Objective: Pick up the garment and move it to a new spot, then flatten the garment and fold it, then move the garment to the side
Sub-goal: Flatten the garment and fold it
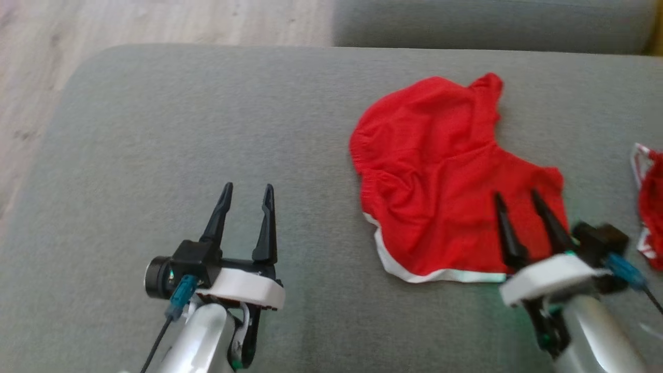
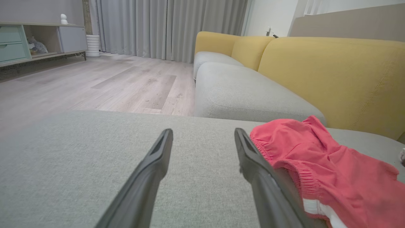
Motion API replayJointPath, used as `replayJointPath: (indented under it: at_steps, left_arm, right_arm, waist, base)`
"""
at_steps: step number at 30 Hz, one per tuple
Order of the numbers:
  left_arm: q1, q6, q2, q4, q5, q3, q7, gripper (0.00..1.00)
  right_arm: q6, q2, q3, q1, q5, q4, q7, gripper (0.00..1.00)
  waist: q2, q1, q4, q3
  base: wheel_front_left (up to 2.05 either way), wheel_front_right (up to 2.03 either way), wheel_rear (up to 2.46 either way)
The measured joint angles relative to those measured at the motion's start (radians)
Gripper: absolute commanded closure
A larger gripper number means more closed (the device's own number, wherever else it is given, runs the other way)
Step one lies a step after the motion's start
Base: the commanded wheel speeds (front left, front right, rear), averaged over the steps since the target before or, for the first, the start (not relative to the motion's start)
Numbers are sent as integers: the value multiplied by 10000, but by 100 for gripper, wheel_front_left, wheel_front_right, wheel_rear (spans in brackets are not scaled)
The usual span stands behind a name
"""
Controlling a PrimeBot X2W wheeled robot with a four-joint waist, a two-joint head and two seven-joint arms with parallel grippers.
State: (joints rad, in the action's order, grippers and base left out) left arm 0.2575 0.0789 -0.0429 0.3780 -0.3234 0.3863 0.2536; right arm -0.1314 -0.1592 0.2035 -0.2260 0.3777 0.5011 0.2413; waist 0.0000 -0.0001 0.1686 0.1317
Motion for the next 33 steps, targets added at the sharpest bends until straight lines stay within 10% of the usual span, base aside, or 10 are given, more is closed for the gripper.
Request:
replayJointPath:
  at_steps: [8, 29, 30, 31, 32, 33]
  left_arm:
    - [-16, -176, 0, 71, 94, -267, 0, 0]
    - [-6, -265, 0, 117, 94, -182, 0, 0]
    - [-4, -265, 0, 125, 94, -171, 0, 0]
    - [-3, -267, 0, 130, 94, -159, 0, 0]
    - [1, -268, 0, 138, 94, -155, 0, 0]
    - [5, -268, 0, 151, 94, -155, 0, 0]
  right_arm:
    - [0, 859, -2627, 1768, -1962, -1062, 84, 0]
    - [0, 1141, -2876, 1899, -2688, -364, -721, 0]
    - [0, 1141, -2871, 1840, -2752, -305, -819, 16]
    - [0, 1143, -2874, 1777, -2769, -221, -867, 71]
    - [0, 1141, -2884, 1729, -2759, -161, -936, 100]
    - [0, 1141, -2886, 1703, -2696, -119, -936, 100]
  waist:
    - [0, 0, -753, -20]
    - [0, 1, -889, 267]
    - [0, 1, -871, 288]
    - [0, 1, -855, 310]
    - [0, 1, -839, 330]
    - [0, 1, -828, 348]
  base:
    - [0, 0, 0]
    - [0, 0, 0]
    - [0, 0, 0]
    - [0, 0, 0]
    - [0, 0, 0]
    - [0, 0, 0]
